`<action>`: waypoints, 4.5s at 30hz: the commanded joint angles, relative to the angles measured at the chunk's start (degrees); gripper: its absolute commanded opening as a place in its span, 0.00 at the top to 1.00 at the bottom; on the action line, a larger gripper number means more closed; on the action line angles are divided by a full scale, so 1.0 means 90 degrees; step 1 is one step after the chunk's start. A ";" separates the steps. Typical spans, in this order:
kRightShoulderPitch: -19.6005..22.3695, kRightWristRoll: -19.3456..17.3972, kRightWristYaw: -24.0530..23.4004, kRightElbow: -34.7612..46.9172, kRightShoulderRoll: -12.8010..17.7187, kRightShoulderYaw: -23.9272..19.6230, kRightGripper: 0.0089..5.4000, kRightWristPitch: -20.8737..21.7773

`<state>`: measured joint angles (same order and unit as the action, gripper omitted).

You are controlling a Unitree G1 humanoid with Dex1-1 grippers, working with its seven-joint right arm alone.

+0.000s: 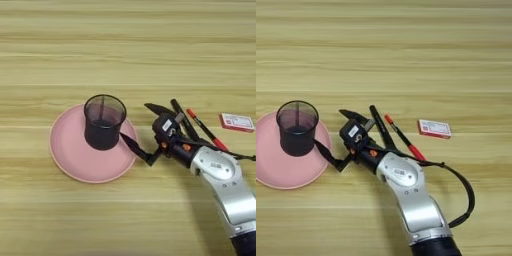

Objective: Move the objects on the table

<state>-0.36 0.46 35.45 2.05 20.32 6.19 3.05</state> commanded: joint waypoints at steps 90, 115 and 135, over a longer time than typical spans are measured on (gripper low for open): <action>0.1290 0.0856 -0.1083 -0.1890 0.0558 -0.0609 0.00 0.1174; 0.1581 0.0927 -0.1324 -0.2343 0.0762 -0.0813 0.00 0.1274; 0.1749 0.0759 -0.1499 -0.2470 0.0710 -0.0999 0.00 0.1469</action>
<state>11.52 9.06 22.92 -23.23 25.01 -0.88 14.71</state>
